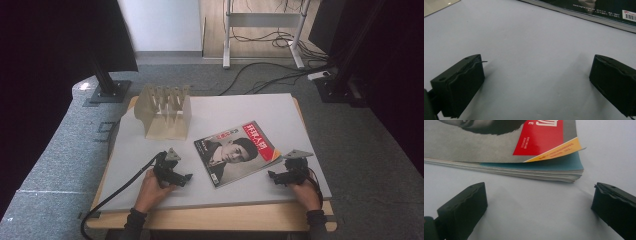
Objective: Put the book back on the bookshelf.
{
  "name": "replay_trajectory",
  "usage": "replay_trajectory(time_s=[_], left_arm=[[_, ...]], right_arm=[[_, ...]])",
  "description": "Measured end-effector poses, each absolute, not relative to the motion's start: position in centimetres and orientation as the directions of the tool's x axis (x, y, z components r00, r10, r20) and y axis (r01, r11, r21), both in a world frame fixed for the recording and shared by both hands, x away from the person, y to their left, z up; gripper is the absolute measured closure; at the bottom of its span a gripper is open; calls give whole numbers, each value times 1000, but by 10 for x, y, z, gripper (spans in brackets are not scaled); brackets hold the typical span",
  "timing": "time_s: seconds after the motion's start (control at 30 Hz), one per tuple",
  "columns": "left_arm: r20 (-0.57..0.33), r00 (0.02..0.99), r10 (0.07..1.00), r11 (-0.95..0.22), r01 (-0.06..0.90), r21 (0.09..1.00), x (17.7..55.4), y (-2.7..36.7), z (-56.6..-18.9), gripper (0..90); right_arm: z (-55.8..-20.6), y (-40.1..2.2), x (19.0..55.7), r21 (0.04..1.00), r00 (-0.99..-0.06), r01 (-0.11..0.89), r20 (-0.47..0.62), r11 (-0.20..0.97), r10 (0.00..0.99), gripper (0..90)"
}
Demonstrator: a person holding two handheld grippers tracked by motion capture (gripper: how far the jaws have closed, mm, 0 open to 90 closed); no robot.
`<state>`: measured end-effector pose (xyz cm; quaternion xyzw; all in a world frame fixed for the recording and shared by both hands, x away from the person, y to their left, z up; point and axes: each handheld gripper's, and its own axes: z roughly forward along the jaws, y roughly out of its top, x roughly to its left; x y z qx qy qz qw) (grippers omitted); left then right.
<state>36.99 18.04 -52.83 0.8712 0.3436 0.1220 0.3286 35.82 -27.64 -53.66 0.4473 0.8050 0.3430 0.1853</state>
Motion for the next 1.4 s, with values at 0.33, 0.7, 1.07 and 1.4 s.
replay_trajectory(time_s=[0.33, 0.7, 1.07, 1.4], left_arm=[[-14, 734, 679, -548, 519, 656, 370, 180, -528, 0], [-12, 751, 660, -571, 512, 642, 378, 177, -526, 0], [6, 776, 631, -602, 484, 635, 401, 160, -509, 0], [19, 827, 562, -649, 426, 630, 428, 132, -488, 0]], right_arm=[[-537, -276, 358, 717, -531, 593, 7, 366, 847, 0], [-536, -277, 358, 722, -522, 596, 16, 352, 853, 9], [-526, -276, 358, 733, -532, 588, 33, 341, 846, 37], [-515, -268, 366, 744, -541, 579, 45, 333, 840, 2]])
